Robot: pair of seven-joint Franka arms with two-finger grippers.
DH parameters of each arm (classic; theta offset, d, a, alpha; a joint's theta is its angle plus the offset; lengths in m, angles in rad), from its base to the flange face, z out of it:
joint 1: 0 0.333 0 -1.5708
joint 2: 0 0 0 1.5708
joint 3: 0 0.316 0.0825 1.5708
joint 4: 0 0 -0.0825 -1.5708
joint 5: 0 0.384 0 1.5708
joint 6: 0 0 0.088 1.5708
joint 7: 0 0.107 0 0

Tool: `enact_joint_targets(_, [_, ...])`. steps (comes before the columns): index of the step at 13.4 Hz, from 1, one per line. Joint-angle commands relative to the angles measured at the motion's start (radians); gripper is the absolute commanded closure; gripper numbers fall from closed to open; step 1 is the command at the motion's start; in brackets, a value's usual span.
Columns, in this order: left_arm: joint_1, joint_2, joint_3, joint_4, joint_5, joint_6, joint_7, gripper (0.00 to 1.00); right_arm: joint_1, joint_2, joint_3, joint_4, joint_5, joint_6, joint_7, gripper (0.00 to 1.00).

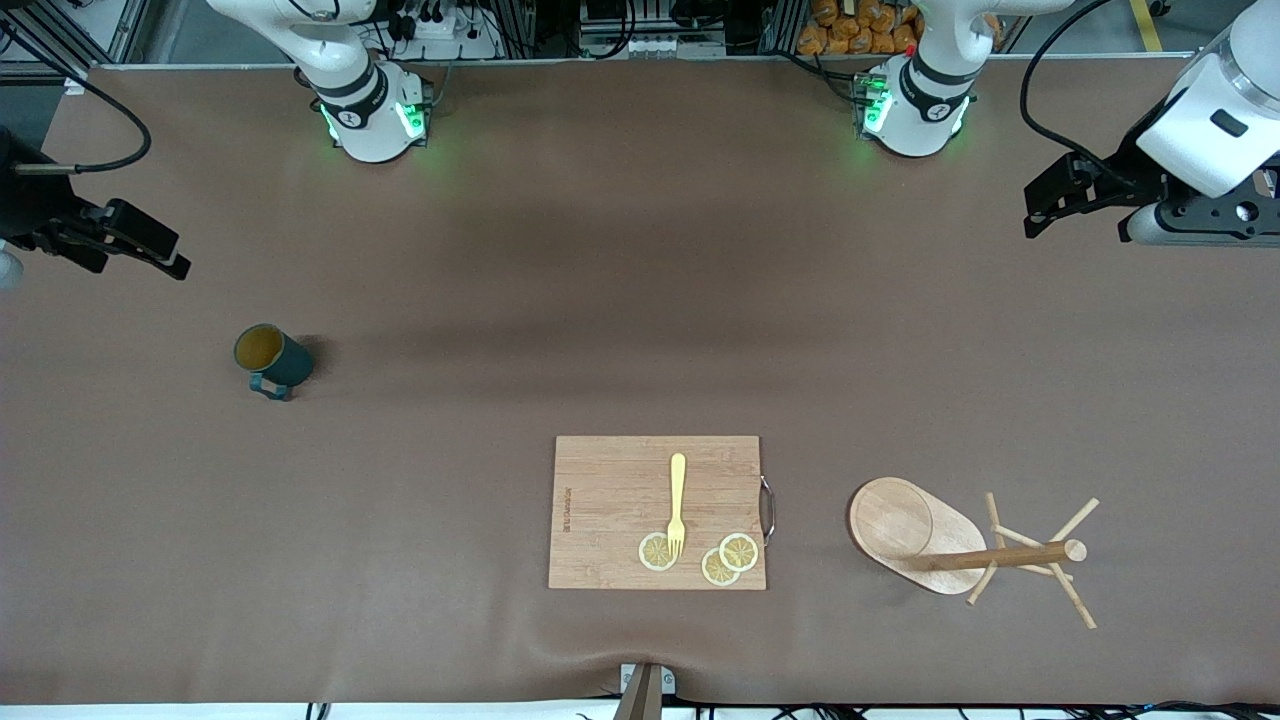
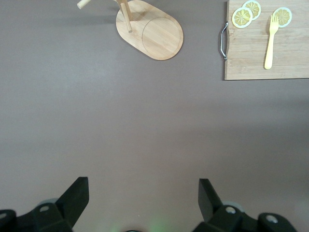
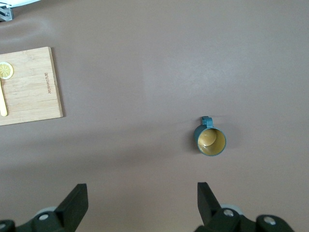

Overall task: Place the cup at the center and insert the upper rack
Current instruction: 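Reach the right gripper toward the teal mug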

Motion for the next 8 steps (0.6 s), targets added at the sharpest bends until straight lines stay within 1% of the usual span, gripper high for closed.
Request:
enact_joint_targets(1, [0.008, -0.008, -0.007, 0.003, -0.002, -0.013, 0.002, 0.00, 0.001, 0.008, 0.003, 0.023, -0.019, -0.017, -0.002, 0.00])
enact_joint_targets(3, [0.008, -0.004, -0.003, 0.006, -0.002, -0.013, 0.002, 0.00, 0.009, 0.008, 0.005, 0.020, -0.054, -0.025, -0.003, 0.00])
enact_joint_targets(6, [0.007, -0.002, -0.006, 0.004, -0.002, -0.013, 0.002, 0.00, 0.003, 0.011, 0.005, 0.022, -0.054, -0.025, -0.005, 0.00])
enact_joint_targets(8, [0.007, -0.002, -0.007, 0.003, -0.002, -0.013, 0.002, 0.00, -0.006, 0.032, 0.003, 0.014, -0.053, -0.026, -0.016, 0.00])
